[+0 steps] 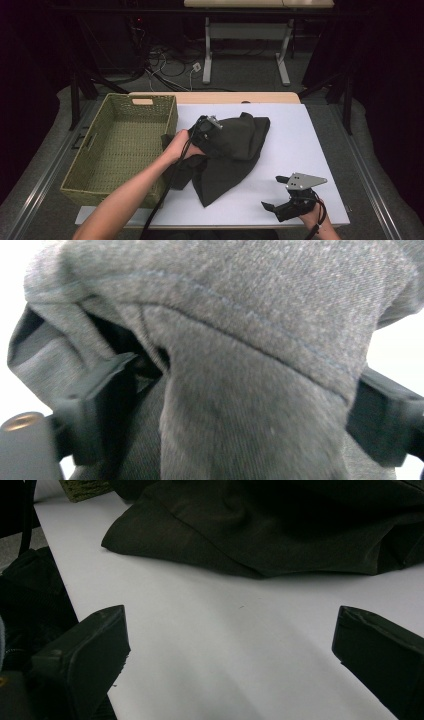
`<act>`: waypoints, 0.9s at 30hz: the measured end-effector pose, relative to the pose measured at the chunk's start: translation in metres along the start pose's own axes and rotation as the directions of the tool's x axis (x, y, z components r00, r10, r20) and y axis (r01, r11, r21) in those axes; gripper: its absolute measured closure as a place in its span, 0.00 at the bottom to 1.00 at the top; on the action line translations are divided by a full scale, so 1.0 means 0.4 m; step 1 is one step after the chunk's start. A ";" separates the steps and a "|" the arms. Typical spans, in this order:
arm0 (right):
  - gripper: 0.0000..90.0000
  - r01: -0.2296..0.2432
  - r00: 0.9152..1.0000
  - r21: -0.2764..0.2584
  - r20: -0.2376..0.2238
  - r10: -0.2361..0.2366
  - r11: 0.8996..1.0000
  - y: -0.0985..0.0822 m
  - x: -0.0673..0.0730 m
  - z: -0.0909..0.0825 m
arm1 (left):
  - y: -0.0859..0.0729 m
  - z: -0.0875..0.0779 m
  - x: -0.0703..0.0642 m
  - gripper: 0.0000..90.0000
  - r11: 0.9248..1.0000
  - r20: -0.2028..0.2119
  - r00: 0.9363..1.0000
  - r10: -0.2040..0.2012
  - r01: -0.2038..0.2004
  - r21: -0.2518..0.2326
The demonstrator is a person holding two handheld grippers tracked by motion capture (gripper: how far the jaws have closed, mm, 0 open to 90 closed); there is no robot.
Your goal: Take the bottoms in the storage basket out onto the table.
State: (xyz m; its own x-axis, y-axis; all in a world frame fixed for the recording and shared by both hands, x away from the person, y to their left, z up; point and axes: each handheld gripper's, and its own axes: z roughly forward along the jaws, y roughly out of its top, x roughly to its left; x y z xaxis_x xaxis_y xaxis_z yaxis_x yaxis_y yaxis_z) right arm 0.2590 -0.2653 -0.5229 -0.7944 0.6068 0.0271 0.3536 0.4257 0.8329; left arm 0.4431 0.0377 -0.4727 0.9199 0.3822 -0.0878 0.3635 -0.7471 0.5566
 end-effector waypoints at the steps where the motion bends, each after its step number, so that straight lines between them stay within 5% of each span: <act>1: 0.02 0.001 1.000 0.002 0.001 -0.001 1.000 0.000 0.000 0.000 | -0.001 -0.005 0.000 0.04 1.000 -0.008 1.000 0.000 0.000 -0.002; 9: 0.02 -0.003 1.000 0.008 -0.001 0.003 1.000 0.000 0.002 0.000 | -0.025 -0.050 0.003 0.00 0.998 0.000 0.999 -0.043 0.043 -0.037; 17: 0.02 0.001 1.000 0.012 -0.002 -0.001 1.000 0.000 0.001 0.001 | -0.049 -0.093 -0.023 0.00 1.000 -0.090 0.996 0.029 -0.028 0.012; 27: 0.02 -0.001 1.000 0.008 0.001 0.001 1.000 -0.001 0.001 0.004 | -0.083 -0.136 -0.037 0.00 1.000 -0.112 0.994 0.009 -0.009 0.000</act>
State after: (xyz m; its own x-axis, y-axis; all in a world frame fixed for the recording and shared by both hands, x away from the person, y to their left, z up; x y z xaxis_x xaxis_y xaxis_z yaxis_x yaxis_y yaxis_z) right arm 0.2592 -0.2640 -0.5239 -0.7936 0.6079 0.0271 0.3583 0.4308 0.8283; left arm 0.4093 0.0865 -0.4448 0.9006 0.4345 0.0103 0.3556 -0.7504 0.5572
